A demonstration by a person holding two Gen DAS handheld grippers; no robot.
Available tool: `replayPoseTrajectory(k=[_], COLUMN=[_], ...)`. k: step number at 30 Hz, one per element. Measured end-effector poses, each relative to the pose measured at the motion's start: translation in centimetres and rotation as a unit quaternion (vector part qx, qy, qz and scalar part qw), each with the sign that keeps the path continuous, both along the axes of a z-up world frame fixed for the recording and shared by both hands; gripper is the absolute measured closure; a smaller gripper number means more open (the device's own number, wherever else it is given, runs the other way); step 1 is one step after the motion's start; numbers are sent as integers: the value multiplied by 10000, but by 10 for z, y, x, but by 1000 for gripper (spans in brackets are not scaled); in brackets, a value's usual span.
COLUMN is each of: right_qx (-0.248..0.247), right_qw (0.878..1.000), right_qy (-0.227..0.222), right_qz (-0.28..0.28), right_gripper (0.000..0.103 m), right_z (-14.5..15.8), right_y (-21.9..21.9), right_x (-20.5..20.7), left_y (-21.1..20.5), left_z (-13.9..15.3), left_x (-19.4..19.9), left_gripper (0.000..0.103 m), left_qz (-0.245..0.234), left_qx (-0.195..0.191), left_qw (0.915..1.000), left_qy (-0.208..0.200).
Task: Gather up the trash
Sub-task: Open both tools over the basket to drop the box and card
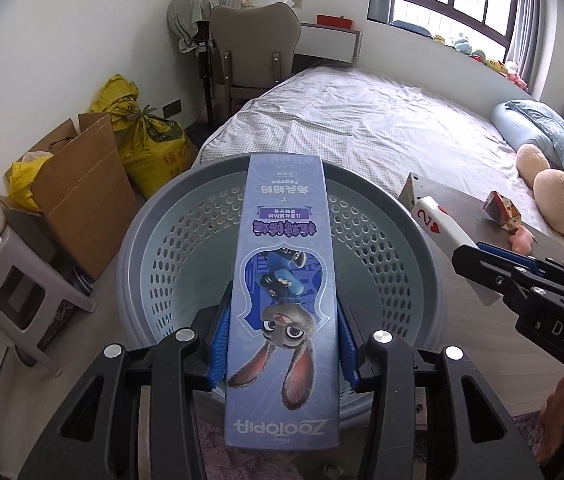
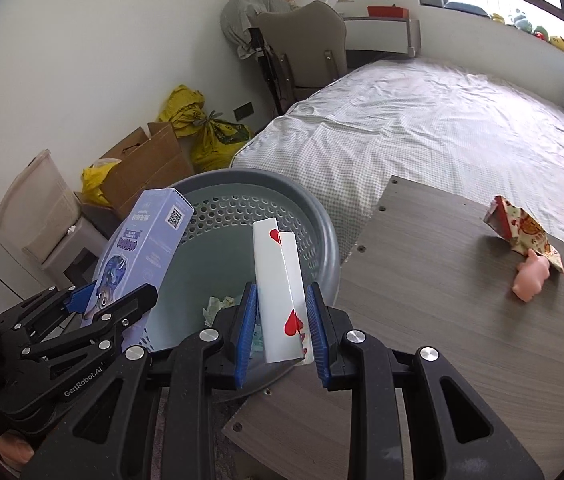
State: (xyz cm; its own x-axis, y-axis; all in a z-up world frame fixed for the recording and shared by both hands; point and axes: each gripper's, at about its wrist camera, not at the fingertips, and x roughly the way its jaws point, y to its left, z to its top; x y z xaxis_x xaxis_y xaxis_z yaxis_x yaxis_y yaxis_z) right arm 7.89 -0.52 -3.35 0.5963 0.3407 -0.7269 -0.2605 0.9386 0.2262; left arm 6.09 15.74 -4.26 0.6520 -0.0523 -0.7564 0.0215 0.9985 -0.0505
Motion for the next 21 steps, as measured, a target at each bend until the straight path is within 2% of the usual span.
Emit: replayPoseTrajectory(k=[10, 15, 16, 18, 21], right_qx=[-35, -75, -89, -112, -115], right_qw=[9997, 9997, 9996, 9996, 9996], right_qy=[41, -56, -79, -134, -165], right_qz=[235, 245, 247, 228, 222], right_gripper=[77, 74, 69, 62, 61], right_z=[-4, -2, -1, 1, 2], right_y=[22, 24, 24, 24, 23], right_x=[21, 23, 23, 21, 19], left_y=[15, 18, 19, 20, 22], left_z=[-8, -6, -5, -3, -1], left_x=[17, 20, 20, 20, 17], left_gripper=[60, 60, 60, 57, 48], left_qz=[190, 244, 261, 265, 323], left_qx=[1, 16, 29, 20, 38], left_qw=[9998, 9997, 9997, 9996, 9995], left_qy=[76, 7, -15, -27, -58])
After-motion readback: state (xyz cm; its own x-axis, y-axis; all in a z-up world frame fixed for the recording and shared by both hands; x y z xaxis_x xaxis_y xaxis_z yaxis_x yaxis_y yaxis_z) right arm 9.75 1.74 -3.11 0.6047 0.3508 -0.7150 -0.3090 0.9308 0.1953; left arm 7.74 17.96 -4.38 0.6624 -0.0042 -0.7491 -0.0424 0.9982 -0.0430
